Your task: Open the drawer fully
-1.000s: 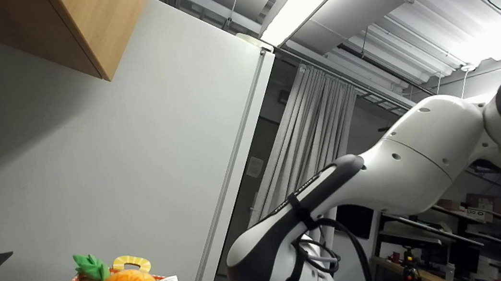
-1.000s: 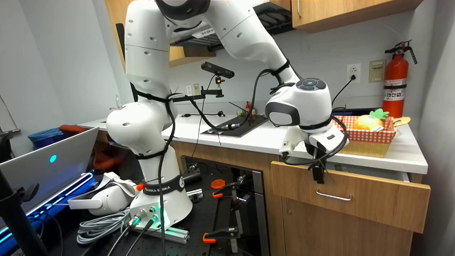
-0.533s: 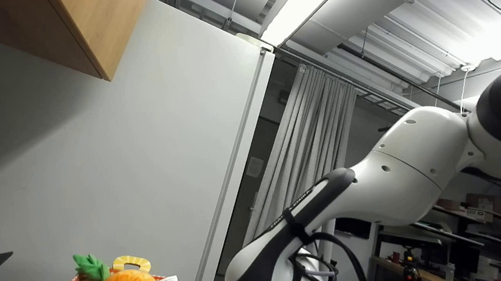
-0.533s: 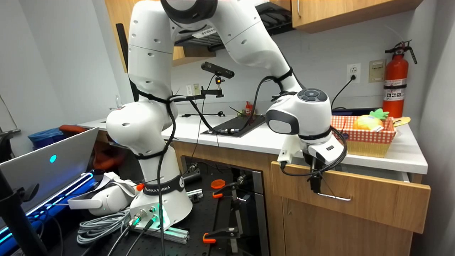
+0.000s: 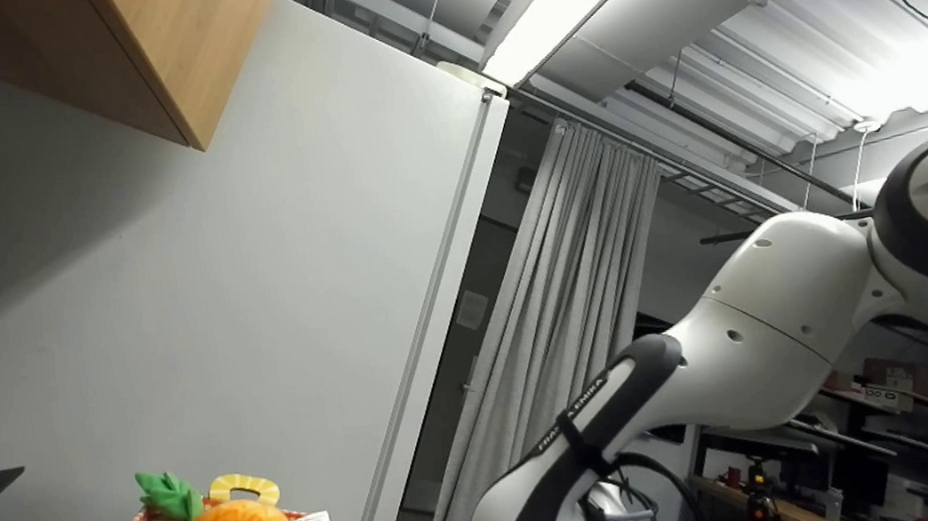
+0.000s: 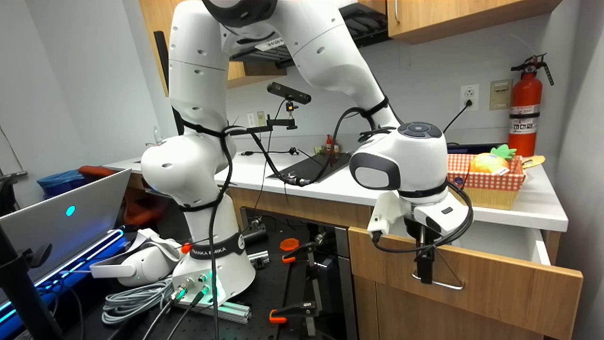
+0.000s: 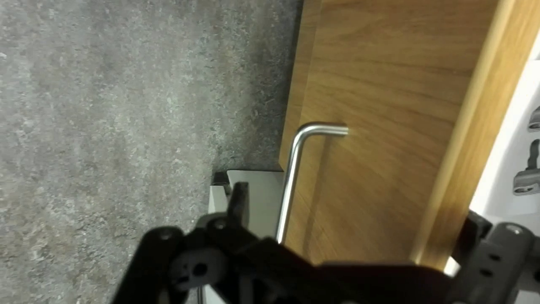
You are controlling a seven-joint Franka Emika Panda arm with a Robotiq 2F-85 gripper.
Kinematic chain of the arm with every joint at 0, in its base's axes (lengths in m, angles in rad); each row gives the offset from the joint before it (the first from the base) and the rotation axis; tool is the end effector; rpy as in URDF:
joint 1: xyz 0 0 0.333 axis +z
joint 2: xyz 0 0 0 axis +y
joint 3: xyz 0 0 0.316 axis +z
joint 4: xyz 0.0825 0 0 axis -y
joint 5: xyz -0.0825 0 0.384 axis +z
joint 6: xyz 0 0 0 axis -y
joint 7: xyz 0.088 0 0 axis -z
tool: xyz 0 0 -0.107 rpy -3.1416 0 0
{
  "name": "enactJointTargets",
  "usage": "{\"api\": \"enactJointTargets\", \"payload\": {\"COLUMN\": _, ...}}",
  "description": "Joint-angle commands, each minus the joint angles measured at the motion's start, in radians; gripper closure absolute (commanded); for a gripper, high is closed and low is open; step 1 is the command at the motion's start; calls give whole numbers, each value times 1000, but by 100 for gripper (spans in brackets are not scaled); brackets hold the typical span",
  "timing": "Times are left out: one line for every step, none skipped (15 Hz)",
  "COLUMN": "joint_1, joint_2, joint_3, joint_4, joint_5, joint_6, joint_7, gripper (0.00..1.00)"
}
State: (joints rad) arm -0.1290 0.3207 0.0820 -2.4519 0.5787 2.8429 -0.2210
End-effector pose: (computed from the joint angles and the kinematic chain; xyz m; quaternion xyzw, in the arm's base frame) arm 0.4789 -0.0493 0.1746 -0.9760 0.1878 -0.0448 0.1008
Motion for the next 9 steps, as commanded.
{"api": "enactJointTargets", "payload": {"joint_1": -26, "joint_2": -44, "joint_3": -89, "joint_4": -44, "joint_5": -160, "joint_6": -29, "joint_7": 26, "gripper": 0}}
{"api": "enactJointTargets", "payload": {"joint_1": -31, "joint_2": -52, "joint_3": -114, "joint_4": -47, "joint_5": -202, "joint_6": -39, "joint_7": 30, "gripper": 0}}
{"api": "enactJointTargets", "payload": {"joint_1": -35, "joint_2": -60, "joint_3": -136, "joint_4": -47, "joint_5": -242, "joint_6": -45, "joint_7": 35, "gripper": 0}}
{"api": "enactJointTargets", "payload": {"joint_1": -40, "joint_2": -68, "joint_3": -151, "joint_4": -48, "joint_5": -278, "joint_6": -50, "joint_7": 35, "gripper": 0}}
{"api": "enactJointTargets", "payload": {"joint_1": -45, "joint_2": -75, "joint_3": -164, "joint_4": -47, "joint_5": -310, "joint_6": -49, "joint_7": 31, "gripper": 0}}
{"api": "enactJointTargets", "payload": {"joint_1": -52, "joint_2": -85, "joint_3": -170, "joint_4": -44, "joint_5": -329, "joint_6": -49, "joint_7": 25, "gripper": 0}}
{"api": "enactJointTargets", "payload": {"joint_1": -58, "joint_2": -94, "joint_3": -173, "joint_4": -42, "joint_5": -344, "joint_6": -51, "joint_7": 23, "gripper": 0}}
{"api": "enactJointTargets", "payload": {"joint_1": -62, "joint_2": -105, "joint_3": -174, "joint_4": -39, "joint_5": -353, "joint_6": -52, "joint_7": 23, "gripper": 0}}
{"api": "enactJointTargets", "payload": {"joint_1": -67, "joint_2": -116, "joint_3": -172, "joint_4": -38, "joint_5": -356, "joint_6": -54, "joint_7": 19, "gripper": 0}}
